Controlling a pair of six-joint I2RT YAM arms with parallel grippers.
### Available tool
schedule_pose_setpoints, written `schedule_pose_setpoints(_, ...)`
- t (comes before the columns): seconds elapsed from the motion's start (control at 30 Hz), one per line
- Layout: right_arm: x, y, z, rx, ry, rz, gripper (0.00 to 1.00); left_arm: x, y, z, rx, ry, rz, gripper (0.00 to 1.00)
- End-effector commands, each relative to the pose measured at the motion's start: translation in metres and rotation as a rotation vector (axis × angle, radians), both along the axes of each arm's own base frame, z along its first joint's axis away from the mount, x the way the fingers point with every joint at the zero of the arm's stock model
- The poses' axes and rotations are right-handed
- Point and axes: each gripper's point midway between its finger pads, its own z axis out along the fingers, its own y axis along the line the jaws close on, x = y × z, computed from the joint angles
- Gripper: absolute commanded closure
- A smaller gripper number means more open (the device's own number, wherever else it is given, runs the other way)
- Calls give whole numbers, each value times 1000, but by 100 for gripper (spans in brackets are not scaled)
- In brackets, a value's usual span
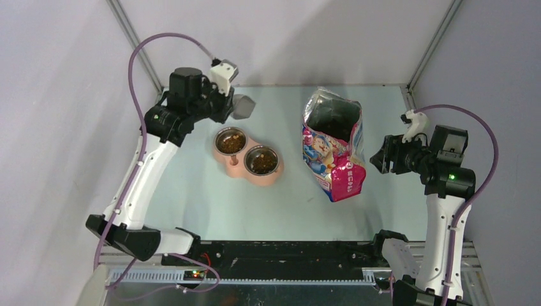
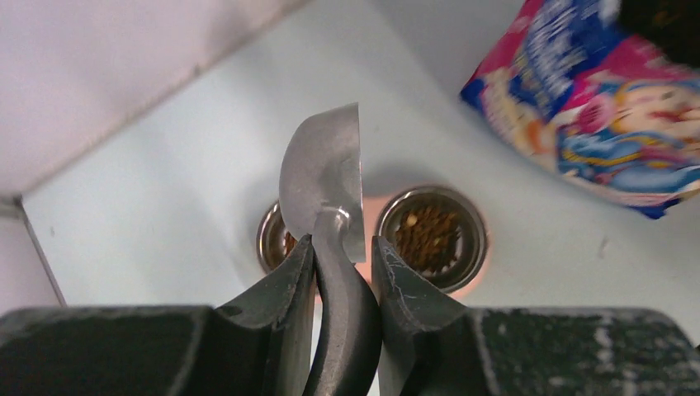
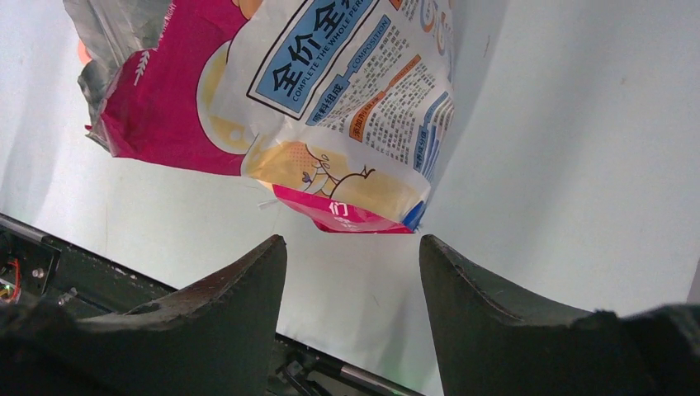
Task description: Serve the pet food
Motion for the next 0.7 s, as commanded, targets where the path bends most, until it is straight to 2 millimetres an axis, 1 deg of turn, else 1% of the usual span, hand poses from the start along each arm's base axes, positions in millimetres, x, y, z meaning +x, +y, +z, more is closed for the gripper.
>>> schedule_pose_setpoints(0.0, 7, 1, 15, 15, -62, -2, 37, -14, -42, 68, -13, -158, -153, 100)
schedule_pose_setpoints(0.03, 7, 1, 16, 15, -67, -4, 37, -13, -48, 72, -8, -166, -166, 100)
schedule_pose_setpoints(0.07, 7, 1, 17, 14, -70, -5, 36, -17, -56, 91, -20, -207, -184, 100)
schedule_pose_setpoints(0.1, 6, 1, 18, 14, -75, -6, 36, -16, -62, 95, -21, -213, -192, 100)
schedule_pose_setpoints(0.13, 6, 1, 18, 12, -78, -6, 36, -20, -70, 111, -38, -250, -207, 100)
schedule_pose_setpoints(0.17, 5, 1, 19, 11, -81, -6, 37, -19, -76, 115, -39, -261, -215, 100)
schedule_pose_setpoints(0.2, 5, 1, 19, 10, -82, -6, 36, -23, -83, 129, -51, -303, -226, 100)
schedule_pose_setpoints(0.23, 5, 1, 20, 8, -87, -6, 36, -23, -89, 133, -43, -324, -239, 100)
schedule_pose_setpoints(0.27, 5, 1, 20, 8, -90, -5, 36, -26, -96, 146, -54, -365, -252, 100)
schedule_pose_setpoints(0.3, 5, 1, 21, 8, -93, -4, 36, -26, -101, 149, -46, -385, -264, 100)
schedule_pose_setpoints(0.33, 6, 1, 22, 8, -97, -4, 36, -30, -109, 160, -56, -421, -284, 100)
schedule_pose_setpoints(0.37, 6, 1, 23, 10, -98, -4, 36, -30, -115, 163, -59, -431, -295, 100)
schedule_pose_setpoints(0.43, 8, 2, 25, 19, -104, -4, 36, -38, -132, 175, -86, -468, -342, 100)
schedule_pose_setpoints(0.57, 8, 5, 28, 39, -106, -1, 36, -47, -159, 176, -118, -470, -415, 100)
schedule_pose_setpoints(0.67, 5, 5, 26, 34, -101, 6, 36, -51, -177, 170, -109, -469, -458, 100)
